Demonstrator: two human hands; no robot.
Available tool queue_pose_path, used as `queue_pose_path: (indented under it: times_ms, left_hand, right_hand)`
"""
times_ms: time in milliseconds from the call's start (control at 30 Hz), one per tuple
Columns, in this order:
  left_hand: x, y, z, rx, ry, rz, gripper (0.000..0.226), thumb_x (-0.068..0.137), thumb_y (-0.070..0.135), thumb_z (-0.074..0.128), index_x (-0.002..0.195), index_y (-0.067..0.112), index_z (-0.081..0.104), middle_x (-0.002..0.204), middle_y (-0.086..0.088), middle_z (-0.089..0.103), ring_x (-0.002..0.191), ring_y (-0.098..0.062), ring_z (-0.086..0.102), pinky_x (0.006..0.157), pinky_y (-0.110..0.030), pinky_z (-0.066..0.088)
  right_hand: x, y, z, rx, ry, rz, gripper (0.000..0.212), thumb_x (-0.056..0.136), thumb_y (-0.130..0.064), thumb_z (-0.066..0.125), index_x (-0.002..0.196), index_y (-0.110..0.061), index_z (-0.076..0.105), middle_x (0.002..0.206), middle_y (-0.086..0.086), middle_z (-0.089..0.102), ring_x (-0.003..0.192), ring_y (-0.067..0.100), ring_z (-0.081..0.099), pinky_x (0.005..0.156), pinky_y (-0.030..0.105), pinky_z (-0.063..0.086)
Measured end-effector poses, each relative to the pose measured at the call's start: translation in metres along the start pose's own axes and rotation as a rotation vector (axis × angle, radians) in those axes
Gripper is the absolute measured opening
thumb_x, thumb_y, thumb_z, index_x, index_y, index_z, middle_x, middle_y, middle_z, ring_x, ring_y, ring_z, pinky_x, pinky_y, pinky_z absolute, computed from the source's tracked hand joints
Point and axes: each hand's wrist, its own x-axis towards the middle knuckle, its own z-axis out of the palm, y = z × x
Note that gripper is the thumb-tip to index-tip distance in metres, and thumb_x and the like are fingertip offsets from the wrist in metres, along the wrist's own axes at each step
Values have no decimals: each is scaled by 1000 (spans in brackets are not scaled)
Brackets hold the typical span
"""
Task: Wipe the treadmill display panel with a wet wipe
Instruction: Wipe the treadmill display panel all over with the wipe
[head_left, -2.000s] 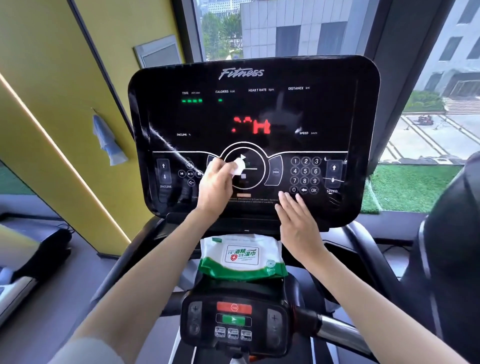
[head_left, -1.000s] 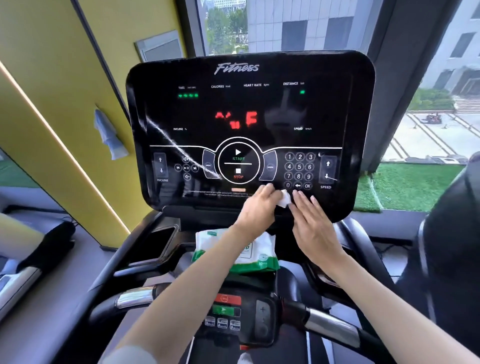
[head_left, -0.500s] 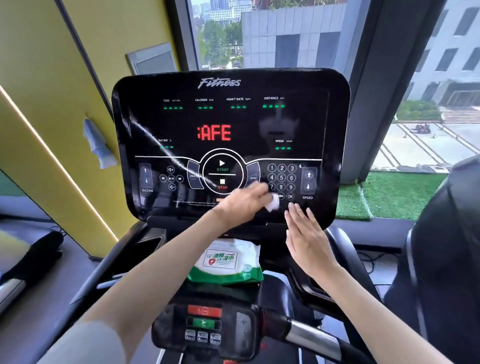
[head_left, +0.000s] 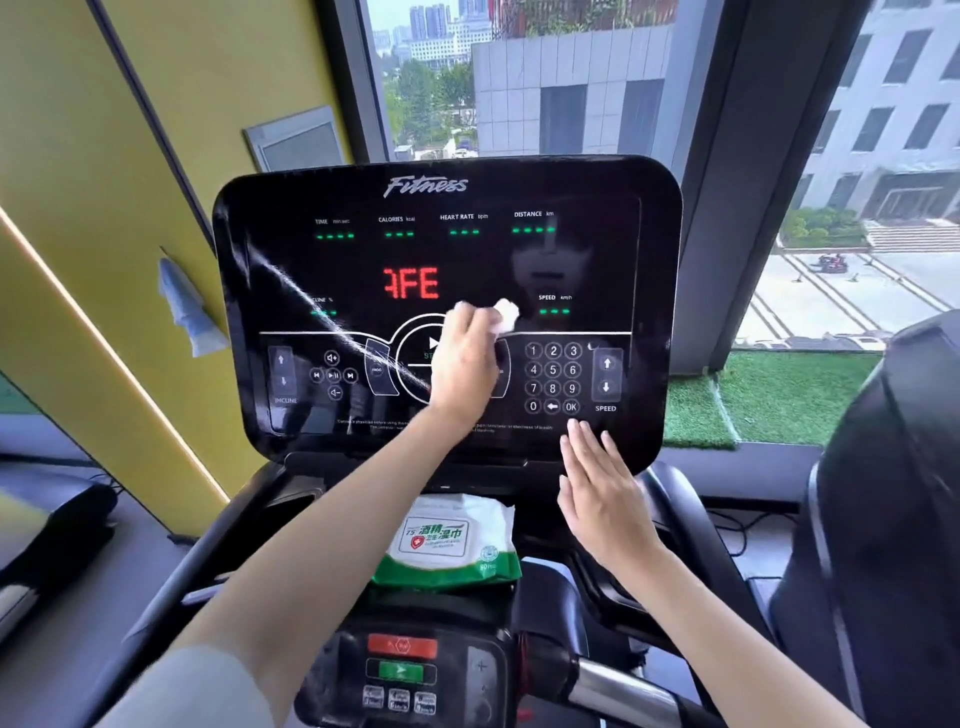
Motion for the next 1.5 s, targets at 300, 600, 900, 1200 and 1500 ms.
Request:
queue_pose_path:
  times_ms: [300, 600, 900, 1200, 1500]
  left_hand:
    - [5, -1, 4, 35, -81, 141, 27, 73, -4, 45, 92, 14, 52, 91, -2, 45, 84, -20, 44, 46, -34, 50]
    - [5, 13, 12, 144, -236, 525, 29, 73, -3, 49, 97, 8, 61, 87, -8, 55, 84, -17, 41, 44, -26, 43]
    - [12, 28, 21, 131, -398, 730, 37, 69, -9, 52, 102, 6, 60, 96, -7, 50, 88, -20, 45, 42, -29, 46]
    - [2, 41, 26, 269, -401, 945, 30, 69, -1, 66, 95, 14, 65, 90, 0, 58, 82, -16, 48, 46, -25, 43]
    - [1, 37, 31, 204, -422, 892, 32, 76, -4, 44, 101, 8, 61, 91, -5, 57, 85, -21, 45, 51, -34, 51]
  right_hand:
    - [1, 2, -3, -20, -31, -13, 49, 92, -20, 33, 130, 7, 48, 142, 20, 42, 133, 27, 40, 109, 44, 25]
    - [-10, 23, -15, -8, 4, 64, 48, 92, -19, 34, 131, 6, 47, 142, 19, 43, 132, 27, 41, 113, 40, 22]
    - [-10, 26, -13, -48, -12, 94, 47, 91, -19, 33, 125, 7, 53, 138, 20, 47, 127, 27, 47, 110, 41, 23]
    - [-10, 28, -14, -55, -50, 95, 48, 90, -19, 34, 125, 7, 52, 137, 21, 47, 127, 28, 47, 110, 42, 21]
    - [-9, 27, -19, -55, -78, 93, 49, 90, -20, 32, 125, 7, 53, 138, 20, 47, 128, 27, 46, 111, 41, 19]
